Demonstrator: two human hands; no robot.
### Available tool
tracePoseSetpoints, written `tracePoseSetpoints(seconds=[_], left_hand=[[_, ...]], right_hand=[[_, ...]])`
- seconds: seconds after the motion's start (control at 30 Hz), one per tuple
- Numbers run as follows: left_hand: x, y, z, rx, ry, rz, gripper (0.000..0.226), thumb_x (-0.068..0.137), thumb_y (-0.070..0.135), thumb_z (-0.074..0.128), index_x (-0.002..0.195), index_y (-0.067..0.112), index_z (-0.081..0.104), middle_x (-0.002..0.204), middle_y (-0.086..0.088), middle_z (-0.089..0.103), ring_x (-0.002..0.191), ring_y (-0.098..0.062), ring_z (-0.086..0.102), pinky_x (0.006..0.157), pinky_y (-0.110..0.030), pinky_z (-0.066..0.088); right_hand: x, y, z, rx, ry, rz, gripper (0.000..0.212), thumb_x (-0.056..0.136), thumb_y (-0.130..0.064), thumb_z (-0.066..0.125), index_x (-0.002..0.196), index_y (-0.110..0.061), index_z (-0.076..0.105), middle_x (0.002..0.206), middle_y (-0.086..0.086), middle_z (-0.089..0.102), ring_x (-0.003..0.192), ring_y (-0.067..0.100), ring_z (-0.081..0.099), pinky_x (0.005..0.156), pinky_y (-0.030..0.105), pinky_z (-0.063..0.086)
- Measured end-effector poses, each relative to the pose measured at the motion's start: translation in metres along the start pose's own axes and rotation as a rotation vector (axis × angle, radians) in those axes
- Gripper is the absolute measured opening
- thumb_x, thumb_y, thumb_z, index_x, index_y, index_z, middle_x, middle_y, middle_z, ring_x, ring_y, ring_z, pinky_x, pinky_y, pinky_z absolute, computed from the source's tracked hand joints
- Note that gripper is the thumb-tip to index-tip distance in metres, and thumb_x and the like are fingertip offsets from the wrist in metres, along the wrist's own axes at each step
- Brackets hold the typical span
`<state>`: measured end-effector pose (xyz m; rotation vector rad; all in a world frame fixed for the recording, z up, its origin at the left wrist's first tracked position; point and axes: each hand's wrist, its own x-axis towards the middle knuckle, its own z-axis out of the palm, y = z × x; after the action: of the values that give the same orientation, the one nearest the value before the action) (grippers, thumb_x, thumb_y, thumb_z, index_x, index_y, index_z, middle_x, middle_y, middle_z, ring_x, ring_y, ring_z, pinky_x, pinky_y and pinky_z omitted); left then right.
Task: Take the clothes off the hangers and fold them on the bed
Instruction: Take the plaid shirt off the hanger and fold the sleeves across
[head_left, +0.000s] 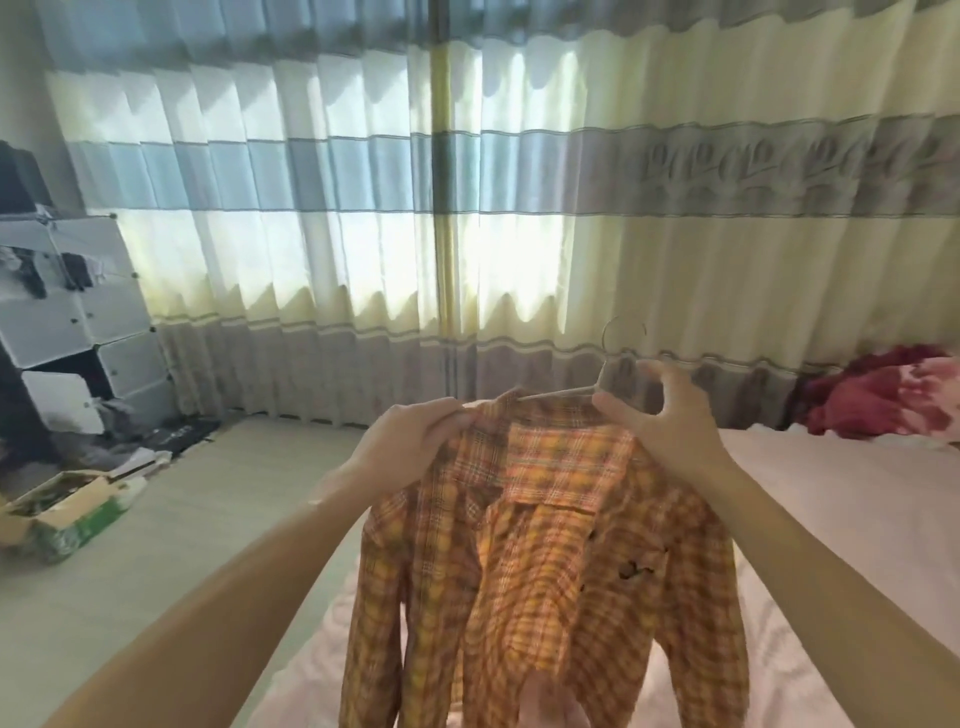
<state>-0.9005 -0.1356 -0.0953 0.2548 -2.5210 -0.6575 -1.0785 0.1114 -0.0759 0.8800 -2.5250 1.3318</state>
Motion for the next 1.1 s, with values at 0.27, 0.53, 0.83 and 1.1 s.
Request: tracePoseSetpoints(seconds=[0.27, 0.53, 0.83, 1.1], left_hand=[[-0.043, -0.024, -0.001, -0.024, 0.123, -0.172, 0.024, 0.098, 0.053, 0.049, 0.100, 0.034, 0.064, 0.099, 0.007, 0.060, 0.098, -0.017, 0.059, 0.081, -0.034, 0.045], [-0.077, 0.006, 0.024, 0.328, 0.201, -0.267, 0.080, 0.081, 0.080, 0.051, 0.146, 0.037, 0.033, 0.156, -0.004, 0.031, 0.148, -0.031, 0.019, 0.118, -0.051, 0.023], [-0.065, 0.042, 0.012, 0.163, 0.291, -0.291, 0.023, 0.099, 0.024, 0.046, 0.112, 0.022, 0.066, 0.101, -0.005, 0.072, 0.093, -0.029, 0.065, 0.075, -0.036, 0.046], [-0.045, 0.074, -0.036, -0.578, -0.248, -0.462, 0.022, 0.094, 0.012, 0.066, 0.113, 0.016, 0.074, 0.114, -0.013, 0.073, 0.100, -0.023, 0.068, 0.090, -0.036, 0.053]], right_hand=[[-0.052, -0.032, 0.031, -0.150, -0.120, -0.120, 0.041, 0.099, -0.060, 0.040, 0.083, -0.026, 0.057, 0.074, -0.006, 0.063, 0.072, 0.011, 0.059, 0.072, 0.034, 0.049], [-0.076, -0.063, 0.041, -0.201, 0.026, -0.154, 0.035, 0.097, -0.061, 0.045, 0.081, -0.032, 0.058, 0.072, -0.014, 0.062, 0.071, 0.005, 0.056, 0.068, 0.029, 0.045], [-0.073, -0.052, -0.007, -0.315, 0.103, -0.184, 0.048, 0.096, -0.066, 0.037, 0.079, -0.028, 0.061, 0.072, -0.012, 0.062, 0.069, 0.006, 0.055, 0.064, 0.027, 0.045], [-0.057, -0.016, -0.049, -0.138, 0.232, -0.121, 0.051, 0.093, -0.046, 0.045, 0.067, -0.005, 0.060, 0.058, 0.008, 0.056, 0.055, 0.019, 0.048, 0.055, 0.029, 0.036]])
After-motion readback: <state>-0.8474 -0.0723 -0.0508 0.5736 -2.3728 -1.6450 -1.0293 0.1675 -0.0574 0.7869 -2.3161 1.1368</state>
